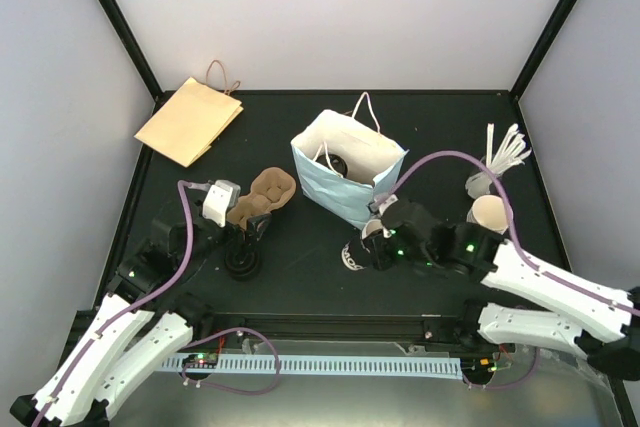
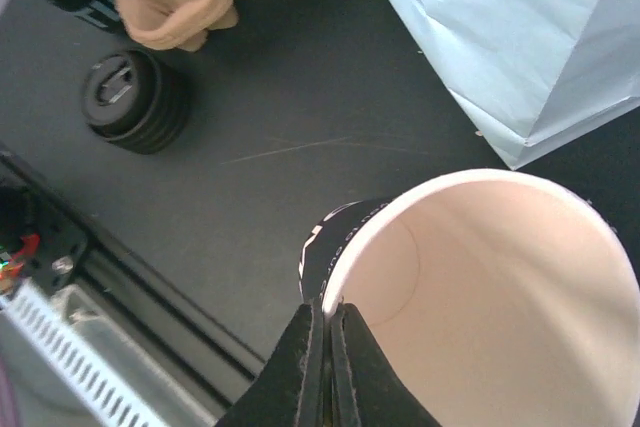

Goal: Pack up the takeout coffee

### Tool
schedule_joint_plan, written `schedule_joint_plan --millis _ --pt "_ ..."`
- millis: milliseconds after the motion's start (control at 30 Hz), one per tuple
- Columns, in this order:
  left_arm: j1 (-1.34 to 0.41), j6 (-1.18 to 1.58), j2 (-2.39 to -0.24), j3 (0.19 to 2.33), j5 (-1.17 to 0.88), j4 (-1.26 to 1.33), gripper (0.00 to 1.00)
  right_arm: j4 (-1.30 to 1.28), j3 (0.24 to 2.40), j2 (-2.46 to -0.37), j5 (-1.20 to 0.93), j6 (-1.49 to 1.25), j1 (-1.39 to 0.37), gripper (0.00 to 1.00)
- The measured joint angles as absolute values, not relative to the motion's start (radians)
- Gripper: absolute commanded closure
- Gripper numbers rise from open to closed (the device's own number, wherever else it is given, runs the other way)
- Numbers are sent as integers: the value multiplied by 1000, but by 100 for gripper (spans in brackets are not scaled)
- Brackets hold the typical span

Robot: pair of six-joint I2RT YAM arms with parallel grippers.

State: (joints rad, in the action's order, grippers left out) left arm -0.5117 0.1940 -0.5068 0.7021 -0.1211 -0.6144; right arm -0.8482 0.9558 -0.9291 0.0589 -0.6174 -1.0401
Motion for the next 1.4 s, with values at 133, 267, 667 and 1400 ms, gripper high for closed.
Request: schedule_joint_plan --millis 133,267,667,1400 --pt "-512 194 -506 702 -121 -612 1 -793 929 -1019 161 -634 -1100 99" --pt "-512 194 -506 702 -121 -612 1 -779 942 -1131 266 -628 -1153 99" --pt "-512 194 -506 702 -121 -612 1 -782 1106 -1441 460 -568 -1274 99" --pt "-512 194 -510 702 -121 -612 1 -814 1187 -1608 525 -529 -1340 54"
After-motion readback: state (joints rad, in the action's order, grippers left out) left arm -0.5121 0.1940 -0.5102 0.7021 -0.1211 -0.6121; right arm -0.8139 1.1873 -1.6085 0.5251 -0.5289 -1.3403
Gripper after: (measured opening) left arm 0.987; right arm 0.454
